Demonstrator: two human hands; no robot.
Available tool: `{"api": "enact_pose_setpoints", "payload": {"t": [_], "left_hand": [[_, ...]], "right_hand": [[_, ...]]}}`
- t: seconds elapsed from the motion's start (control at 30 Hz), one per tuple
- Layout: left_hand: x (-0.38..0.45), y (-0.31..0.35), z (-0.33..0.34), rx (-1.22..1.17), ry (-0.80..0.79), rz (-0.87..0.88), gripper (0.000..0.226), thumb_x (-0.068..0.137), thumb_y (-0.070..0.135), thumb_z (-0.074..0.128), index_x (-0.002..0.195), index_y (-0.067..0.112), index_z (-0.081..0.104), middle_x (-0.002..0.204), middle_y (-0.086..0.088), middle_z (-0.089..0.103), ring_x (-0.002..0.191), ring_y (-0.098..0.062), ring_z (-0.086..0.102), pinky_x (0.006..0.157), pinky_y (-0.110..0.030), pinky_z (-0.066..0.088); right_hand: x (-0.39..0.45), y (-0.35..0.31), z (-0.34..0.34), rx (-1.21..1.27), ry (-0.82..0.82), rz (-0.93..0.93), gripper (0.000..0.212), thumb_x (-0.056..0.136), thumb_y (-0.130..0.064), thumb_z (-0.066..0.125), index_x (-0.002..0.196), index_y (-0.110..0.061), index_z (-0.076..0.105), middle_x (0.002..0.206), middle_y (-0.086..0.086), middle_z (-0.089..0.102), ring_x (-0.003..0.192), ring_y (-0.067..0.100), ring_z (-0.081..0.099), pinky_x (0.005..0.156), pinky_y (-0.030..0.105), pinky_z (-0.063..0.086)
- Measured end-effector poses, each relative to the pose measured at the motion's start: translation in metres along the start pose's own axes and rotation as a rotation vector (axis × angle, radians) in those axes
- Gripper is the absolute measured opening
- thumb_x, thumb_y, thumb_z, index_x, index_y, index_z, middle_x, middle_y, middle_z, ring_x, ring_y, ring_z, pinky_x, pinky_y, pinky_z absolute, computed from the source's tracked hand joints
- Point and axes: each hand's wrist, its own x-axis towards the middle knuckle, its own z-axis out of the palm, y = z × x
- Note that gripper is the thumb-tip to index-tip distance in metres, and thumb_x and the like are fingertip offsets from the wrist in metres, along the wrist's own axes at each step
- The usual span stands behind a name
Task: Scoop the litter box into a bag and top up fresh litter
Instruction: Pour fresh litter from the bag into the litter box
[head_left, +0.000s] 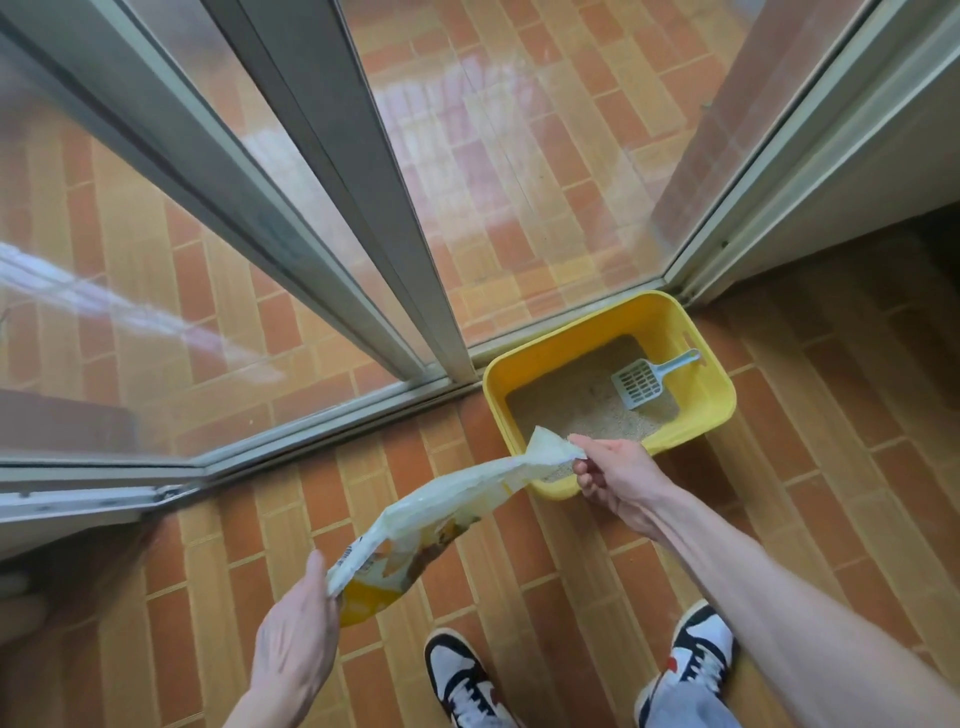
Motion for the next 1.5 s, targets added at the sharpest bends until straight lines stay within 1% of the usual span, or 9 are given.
{"api": "enact_pose_setpoints", "payload": {"t": [0.17,0.27,0.4,0.73,0.83,0.93,1.1,1.3,1.5], "left_hand": [[-0.005,-0.003,0.007,-0.002,-0.001,0.009,0.01,0.1,0.015,0.035,0.099,0.019,0.026,0.069,0.002,0.056,0.055,-0.016,0.056,0.049,-0.029,0.046],[-0.006,-0.001,0.008,0.002,-0.004,0.008,0.012,0.1,0.014,0.036,0.097,0.019,0.026,0.071,0.002,0.056,0.056,-0.013,0.057,0.047,-0.026,0.045],[-0.003,0.005,0.005,0.024,-0.018,0.024,0.013,0.101,0.016,0.038,0.099,0.019,0.026,0.084,0.0,0.061,0.058,-0.01,0.053,0.045,-0.019,0.036],[0.008,0.003,0.003,0.086,-0.023,0.089,0.017,0.105,0.023,0.045,0.107,0.02,0.028,0.105,-0.004,0.069,0.066,-0.01,0.057,0.042,-0.017,0.032],[0.01,0.0,0.001,0.094,-0.015,0.097,0.017,0.104,0.021,0.046,0.114,0.016,0.033,0.107,-0.005,0.069,0.066,-0.01,0.056,0.042,-0.017,0.032],[0.01,-0.004,0.001,0.099,-0.008,0.115,0.018,0.103,0.019,0.047,0.116,0.015,0.035,0.103,-0.004,0.069,0.065,-0.011,0.057,0.043,-0.017,0.032],[0.009,-0.004,-0.005,0.13,0.009,0.144,0.013,0.104,0.019,0.043,0.113,0.016,0.034,0.098,-0.001,0.066,0.065,-0.01,0.055,0.046,-0.018,0.033],[0.009,0.0,-0.014,0.132,0.021,0.114,0.012,0.104,0.02,0.043,0.109,0.018,0.033,0.094,0.0,0.065,0.062,-0.01,0.054,0.043,-0.018,0.031],[0.0,-0.004,-0.026,0.105,0.042,0.064,0.015,0.104,0.021,0.044,0.103,0.021,0.029,0.088,0.003,0.062,0.058,-0.009,0.054,0.045,-0.019,0.038]], "right_hand": [[0.0,-0.006,0.0,-0.064,-0.002,0.094,0.022,0.098,-0.012,0.058,0.106,0.007,0.067,0.075,0.013,0.072,0.061,0.018,0.067,0.054,0.025,0.055],[0.005,-0.008,0.001,-0.094,0.104,0.119,0.013,0.096,-0.007,0.063,0.099,0.006,0.064,0.093,0.02,0.074,0.072,0.023,0.075,0.073,0.035,0.064],[0.013,-0.006,-0.001,-0.284,0.189,0.126,0.008,0.093,-0.004,0.066,0.096,-0.003,0.059,0.092,0.015,0.07,0.068,0.019,0.07,0.085,0.042,0.062],[0.01,0.004,0.012,-0.553,0.361,0.04,0.025,0.084,-0.026,0.07,0.086,-0.001,0.073,0.068,0.009,0.075,0.051,0.014,0.063,0.051,0.025,0.054],[0.012,0.006,0.014,-0.615,0.352,0.032,0.029,0.079,-0.019,0.084,0.102,-0.006,0.072,0.091,0.007,0.07,0.073,0.014,0.062,0.056,0.025,0.044],[0.017,0.005,0.014,-0.6,0.335,0.169,0.061,0.076,-0.015,0.087,0.129,-0.005,0.058,0.113,0.014,0.066,0.093,0.025,0.067,0.068,0.031,0.049],[0.011,0.0,0.007,-0.381,0.216,0.494,0.006,0.096,-0.011,0.067,0.098,-0.005,0.069,0.067,0.001,0.057,0.05,0.004,0.042,0.038,0.015,0.031],[0.008,-0.001,0.022,-0.562,0.261,0.122,0.019,0.098,-0.012,0.046,0.105,-0.002,0.06,0.071,0.009,0.049,0.052,0.016,0.036,0.044,0.024,0.026],[-0.013,-0.012,0.023,-0.668,0.226,-0.205,0.033,0.102,-0.028,0.044,0.072,-0.015,0.048,0.067,0.001,0.045,0.062,0.017,0.038,0.059,0.034,0.026]]}}
